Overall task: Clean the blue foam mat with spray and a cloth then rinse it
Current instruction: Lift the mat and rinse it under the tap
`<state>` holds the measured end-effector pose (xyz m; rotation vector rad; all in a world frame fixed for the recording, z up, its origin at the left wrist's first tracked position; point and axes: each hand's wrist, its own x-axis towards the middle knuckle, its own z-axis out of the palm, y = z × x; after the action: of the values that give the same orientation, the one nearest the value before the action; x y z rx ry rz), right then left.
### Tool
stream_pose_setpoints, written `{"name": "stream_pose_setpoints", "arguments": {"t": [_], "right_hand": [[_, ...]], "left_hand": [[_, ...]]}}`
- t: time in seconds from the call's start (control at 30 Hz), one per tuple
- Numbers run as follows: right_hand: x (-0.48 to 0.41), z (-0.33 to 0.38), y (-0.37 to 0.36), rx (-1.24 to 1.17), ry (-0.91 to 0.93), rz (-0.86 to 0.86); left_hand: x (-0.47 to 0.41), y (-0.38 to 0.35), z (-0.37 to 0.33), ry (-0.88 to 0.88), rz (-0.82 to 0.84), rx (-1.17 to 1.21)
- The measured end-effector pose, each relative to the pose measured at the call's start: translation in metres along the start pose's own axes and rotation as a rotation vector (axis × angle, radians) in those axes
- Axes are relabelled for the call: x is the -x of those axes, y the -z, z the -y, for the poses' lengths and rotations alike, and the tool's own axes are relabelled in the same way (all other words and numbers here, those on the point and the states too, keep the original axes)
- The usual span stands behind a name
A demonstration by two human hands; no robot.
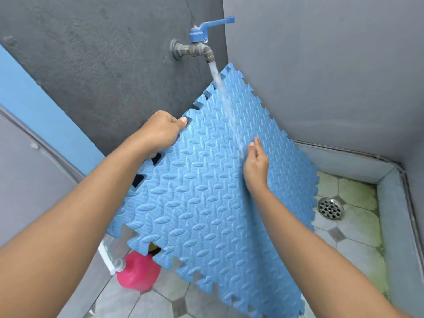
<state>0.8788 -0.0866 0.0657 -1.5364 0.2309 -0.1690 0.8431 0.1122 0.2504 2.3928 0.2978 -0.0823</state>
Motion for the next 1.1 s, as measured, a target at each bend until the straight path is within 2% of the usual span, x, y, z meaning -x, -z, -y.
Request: {"name": "stream_pose_setpoints", "arguments": {"t": [0.1, 0.17, 0.23, 0.33, 0.4, 0.43, 0.47, 0.5, 0.57, 0.6, 0.63, 0.8, 0.9, 1.0, 1.07, 1.1], "right_hand": [[-0.004, 0.046, -0.031, -0.020, 0.053, 0.069], [0.023, 0.070, -0.059, 0.182, 0.171, 0.128], [0.074, 0.072, -0.076, 0.356, 0.443, 0.241], [0.147, 0.039, -0.056, 0.543, 0.874, 0.501], [0.143, 0.012, -0.026, 0.628, 1.116, 0.603], [0.124, 0.004, -0.016, 0.657, 1.153, 0.596], [0.098, 0.000, -0.011, 0.687, 1.101, 0.565], [0.069, 0.001, -0.010, 0.689, 0.960, 0.513], [0.009, 0.014, -0.014, 0.604, 0.542, 0.362], [-0.018, 0.024, -0.017, 0.566, 0.400, 0.287], [-0.039, 0.036, -0.022, 0.545, 0.342, 0.249], [-0.087, 0.086, -0.069, 0.490, 0.583, 0.382], [-0.139, 0.077, -0.070, 0.532, 0.560, 0.339], [-0.167, 0.059, -0.057, 0.621, 0.594, 0.374], [-0.163, 0.052, -0.056, 0.515, 0.540, 0.388], [-0.161, 0.049, -0.052, 0.417, 0.447, 0.358]], "left_hand": [[-0.002, 0.000, -0.003, -0.002, 0.010, 0.001], [-0.001, 0.000, -0.003, 0.007, 0.005, 0.010], [0.001, 0.000, -0.002, -0.008, 0.004, -0.002], [0.007, -0.002, 0.003, -0.046, 0.003, -0.042], [0.009, -0.006, 0.004, -0.065, -0.003, -0.060], [0.010, -0.007, 0.003, -0.080, -0.020, -0.078], [0.010, -0.008, 0.001, -0.092, -0.043, -0.094], [0.010, -0.008, -0.002, -0.103, -0.064, -0.105], [0.010, -0.008, -0.007, -0.105, -0.082, -0.118], [0.010, -0.009, -0.008, -0.104, -0.084, -0.127], [0.010, -0.009, -0.008, -0.107, -0.090, -0.139], [0.005, -0.010, -0.002, -0.148, -0.147, -0.198], [0.002, -0.012, -0.002, -0.165, -0.157, -0.216], [0.001, -0.016, -0.002, -0.166, -0.138, -0.211], [0.003, -0.018, 0.000, -0.159, -0.133, -0.200], [0.005, -0.019, 0.001, -0.155, -0.135, -0.194]]}}
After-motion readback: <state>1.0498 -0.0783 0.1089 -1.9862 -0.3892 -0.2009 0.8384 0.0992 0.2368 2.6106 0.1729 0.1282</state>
